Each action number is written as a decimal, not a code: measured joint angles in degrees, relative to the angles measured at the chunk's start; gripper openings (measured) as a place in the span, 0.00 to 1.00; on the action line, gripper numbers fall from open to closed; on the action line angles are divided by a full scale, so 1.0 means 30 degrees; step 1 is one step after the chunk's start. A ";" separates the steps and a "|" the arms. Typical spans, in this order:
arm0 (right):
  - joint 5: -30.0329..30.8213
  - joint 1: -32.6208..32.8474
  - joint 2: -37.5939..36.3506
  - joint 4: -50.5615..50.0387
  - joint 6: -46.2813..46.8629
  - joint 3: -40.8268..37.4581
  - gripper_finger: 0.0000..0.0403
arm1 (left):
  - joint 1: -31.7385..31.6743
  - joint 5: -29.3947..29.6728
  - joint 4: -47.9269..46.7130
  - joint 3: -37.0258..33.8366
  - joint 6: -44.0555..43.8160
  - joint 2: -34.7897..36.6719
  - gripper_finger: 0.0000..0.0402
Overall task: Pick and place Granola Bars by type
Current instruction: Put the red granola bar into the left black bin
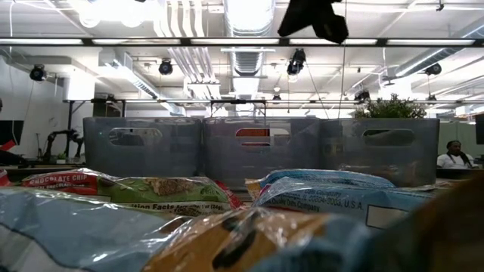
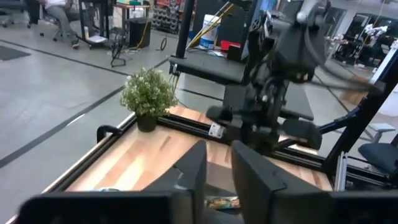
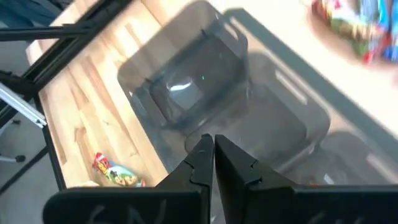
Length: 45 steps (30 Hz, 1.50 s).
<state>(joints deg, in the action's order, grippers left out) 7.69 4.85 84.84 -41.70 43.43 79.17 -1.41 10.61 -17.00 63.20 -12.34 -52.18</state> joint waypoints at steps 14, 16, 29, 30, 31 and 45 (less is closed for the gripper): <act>-0.0005 -0.1505 -0.2684 -0.1681 -0.3385 -0.0196 0.02 | -0.0423 0.1061 -0.3899 0.1003 0.0173 0.0022 0.37; -0.0016 -0.1707 -0.3280 -0.1621 -0.3604 -0.0238 0.02 | -0.0590 0.1067 -0.4031 0.1055 0.0467 0.0007 0.37; 0.0506 -0.2261 -0.5929 -0.1623 -0.5210 -0.0640 0.02 | -0.1377 0.0299 -0.4268 0.1055 0.1187 0.0015 0.37; 0.0508 -0.2311 -0.6065 -0.1619 -0.5198 -0.0722 0.02 | -0.1378 0.0288 -0.4318 0.1055 0.1194 0.0015 0.37; 0.0508 -0.2345 -0.6165 -0.1611 -0.5192 -0.0799 0.02 | -0.1384 0.0291 -0.4448 0.1055 0.1194 0.0015 0.37; 0.0508 -0.2516 -0.6330 -0.1599 -0.5046 -0.1323 0.02 | -0.1370 -0.1283 -0.5112 0.1048 0.1633 -0.0298 0.37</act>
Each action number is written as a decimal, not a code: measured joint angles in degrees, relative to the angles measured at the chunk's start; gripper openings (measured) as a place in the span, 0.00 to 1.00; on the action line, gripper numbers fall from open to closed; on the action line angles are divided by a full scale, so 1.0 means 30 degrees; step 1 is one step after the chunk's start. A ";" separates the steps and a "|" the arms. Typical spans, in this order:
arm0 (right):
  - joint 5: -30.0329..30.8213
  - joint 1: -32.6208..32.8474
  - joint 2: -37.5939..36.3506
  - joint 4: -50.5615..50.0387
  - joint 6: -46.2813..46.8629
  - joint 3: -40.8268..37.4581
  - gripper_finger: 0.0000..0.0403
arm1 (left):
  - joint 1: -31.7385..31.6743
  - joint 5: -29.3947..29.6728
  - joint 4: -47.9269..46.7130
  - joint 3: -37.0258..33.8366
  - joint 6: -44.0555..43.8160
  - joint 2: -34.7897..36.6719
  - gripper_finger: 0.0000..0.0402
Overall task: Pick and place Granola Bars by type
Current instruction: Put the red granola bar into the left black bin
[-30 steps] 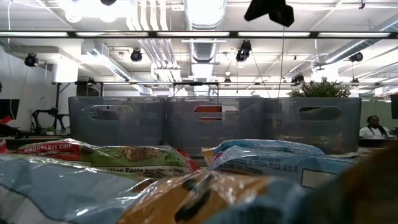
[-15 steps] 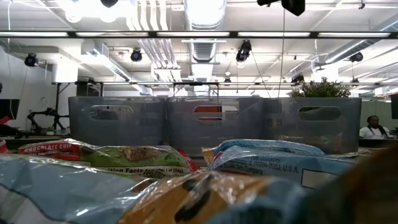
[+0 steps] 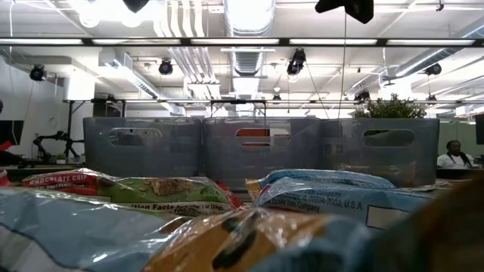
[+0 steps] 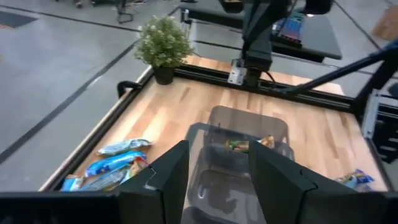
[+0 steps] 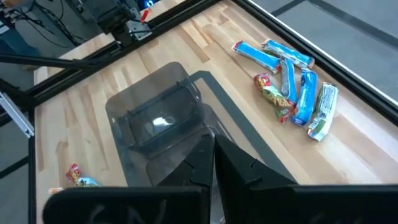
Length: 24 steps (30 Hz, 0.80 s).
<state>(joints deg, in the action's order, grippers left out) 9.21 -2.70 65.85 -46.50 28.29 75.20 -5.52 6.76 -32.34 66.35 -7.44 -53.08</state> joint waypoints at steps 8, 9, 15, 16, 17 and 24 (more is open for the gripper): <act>-0.0007 0.0007 -0.0039 0.0000 0.0008 0.0000 0.02 | 0.0690 -0.1588 0.0123 0.0000 -0.0221 -0.0277 0.37; -0.0007 0.0007 -0.0039 0.0000 0.0015 0.0000 0.02 | 0.0883 -0.1595 0.0099 0.0000 -0.0221 -0.0303 0.37; -0.0015 0.0007 -0.0039 -0.0004 0.0022 0.0000 0.02 | 0.2408 -0.1597 0.0253 0.0000 -0.0678 -0.0449 0.37; -0.0015 0.0007 -0.0039 -0.0007 0.0027 0.0000 0.02 | 0.2672 -0.1608 0.0244 0.0000 -0.1058 -0.0513 0.37; -0.0015 0.0007 -0.0039 -0.0007 0.0022 0.0000 0.02 | 0.2940 -0.1602 0.0255 0.0000 -0.1420 -0.0585 0.37; -0.0022 -0.0029 -0.0037 -0.0007 0.0035 0.0000 0.02 | 0.5141 -0.1607 0.0262 0.0000 -0.3141 -0.1284 0.37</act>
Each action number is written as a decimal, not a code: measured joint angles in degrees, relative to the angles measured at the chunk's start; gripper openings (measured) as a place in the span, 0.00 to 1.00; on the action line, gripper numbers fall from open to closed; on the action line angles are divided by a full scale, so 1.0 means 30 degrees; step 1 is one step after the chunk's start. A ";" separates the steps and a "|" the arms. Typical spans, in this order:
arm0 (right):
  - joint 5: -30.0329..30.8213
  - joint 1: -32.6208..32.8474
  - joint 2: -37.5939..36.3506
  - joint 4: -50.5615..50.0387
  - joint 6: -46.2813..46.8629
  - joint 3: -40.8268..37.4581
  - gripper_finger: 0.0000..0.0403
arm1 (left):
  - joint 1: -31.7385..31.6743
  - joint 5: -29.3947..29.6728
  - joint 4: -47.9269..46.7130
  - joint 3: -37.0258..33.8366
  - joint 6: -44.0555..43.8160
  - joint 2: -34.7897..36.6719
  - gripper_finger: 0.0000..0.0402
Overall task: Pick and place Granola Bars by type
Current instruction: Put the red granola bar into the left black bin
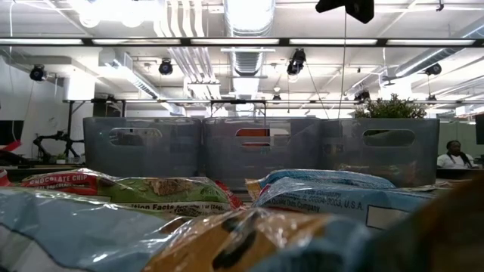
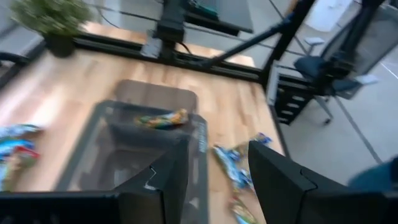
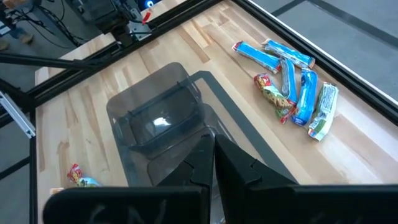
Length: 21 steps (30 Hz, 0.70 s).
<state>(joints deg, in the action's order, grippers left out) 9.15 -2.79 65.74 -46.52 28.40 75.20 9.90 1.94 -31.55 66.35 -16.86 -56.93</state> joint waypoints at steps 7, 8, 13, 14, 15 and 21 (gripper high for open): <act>-0.0022 0.0000 -0.0003 -0.0022 0.0038 0.0000 0.02 | 0.2376 -0.0010 0.0029 0.0000 -0.0996 -0.1307 0.37; -0.0022 0.0000 0.0001 -0.0022 0.0077 0.0000 0.02 | 0.2649 -0.0016 0.0029 0.0000 -0.1243 -0.1520 0.37; -0.0036 0.0000 0.0005 -0.0036 0.0468 0.0000 0.02 | 0.3747 -0.0075 0.0029 0.0000 -0.1975 -0.2471 0.37; -0.0036 0.0000 0.0005 -0.0036 0.0472 0.0000 0.02 | 0.3899 -0.0167 0.0029 0.0000 -0.2108 -0.2626 0.37; -0.0036 0.0000 0.0005 -0.0044 0.0468 0.0000 0.02 | 0.4055 -0.0253 0.0030 0.0000 -0.2268 -0.2801 0.37; -0.0036 0.0000 0.0005 -0.0162 0.0468 0.0000 0.02 | 0.4873 -0.0403 0.0022 0.0000 -0.2544 -0.3637 0.37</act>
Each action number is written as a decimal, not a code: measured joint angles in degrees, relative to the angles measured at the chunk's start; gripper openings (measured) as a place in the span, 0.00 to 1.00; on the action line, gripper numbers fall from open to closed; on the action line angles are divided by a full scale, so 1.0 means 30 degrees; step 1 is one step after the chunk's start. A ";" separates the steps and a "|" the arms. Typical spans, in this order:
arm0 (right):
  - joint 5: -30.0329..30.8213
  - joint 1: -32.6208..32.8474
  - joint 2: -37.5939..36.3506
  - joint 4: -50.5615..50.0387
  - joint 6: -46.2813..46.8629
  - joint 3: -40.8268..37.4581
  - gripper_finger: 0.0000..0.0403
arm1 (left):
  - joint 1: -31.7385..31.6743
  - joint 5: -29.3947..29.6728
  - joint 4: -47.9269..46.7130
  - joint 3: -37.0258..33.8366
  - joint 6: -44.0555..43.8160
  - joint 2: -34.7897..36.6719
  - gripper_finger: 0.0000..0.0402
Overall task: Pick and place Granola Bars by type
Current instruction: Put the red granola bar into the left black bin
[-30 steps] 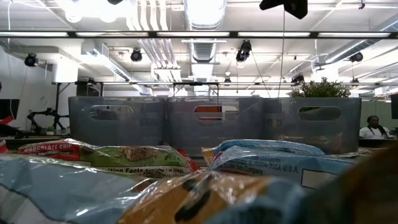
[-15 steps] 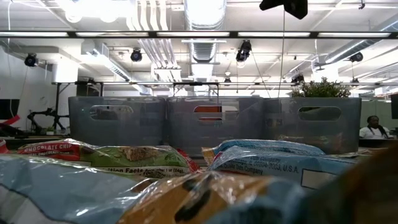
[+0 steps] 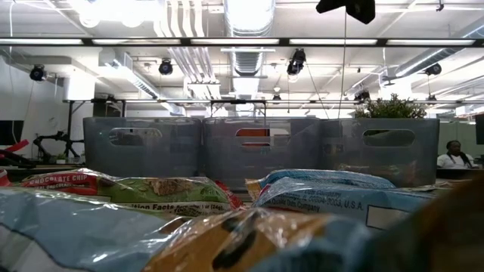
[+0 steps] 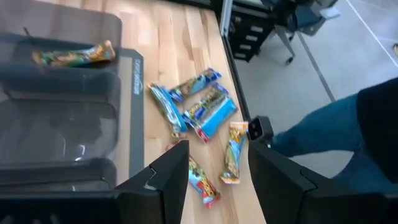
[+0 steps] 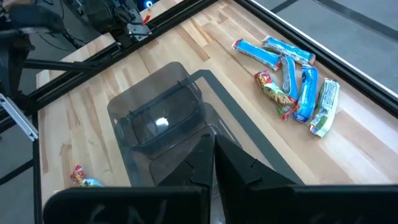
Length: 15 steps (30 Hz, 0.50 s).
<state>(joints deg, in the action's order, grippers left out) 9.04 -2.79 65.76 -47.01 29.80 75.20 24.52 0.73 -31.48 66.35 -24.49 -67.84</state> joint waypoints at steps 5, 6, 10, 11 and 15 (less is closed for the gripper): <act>0.0001 0.0000 0.0000 -0.0959 0.0007 0.0000 0.02 | 0.0435 -0.0257 0.0000 0.0000 -0.0886 -0.0756 0.37; 0.0006 0.0000 0.0000 -0.1210 0.0007 0.0000 0.02 | 0.0576 -0.0397 -0.0002 0.0000 -0.1466 -0.0922 0.37; 0.0007 0.0000 0.0000 -0.1874 0.0007 -0.0005 0.02 | 0.1307 -0.0495 0.0165 0.0000 -0.3337 -0.1694 0.37; 0.0007 0.0000 0.0000 -0.1908 0.0007 -0.0007 0.02 | 0.1511 -0.0501 0.0232 0.0000 -0.3522 -0.1886 0.37; 0.0006 0.0000 0.0000 -0.1929 0.0007 -0.0007 0.02 | 0.2048 -0.0168 0.0718 0.0000 -0.4390 -0.2703 0.37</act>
<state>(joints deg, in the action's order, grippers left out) 9.06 -2.79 65.76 -52.80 29.82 75.18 30.67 0.23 -29.33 66.35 -37.66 -75.95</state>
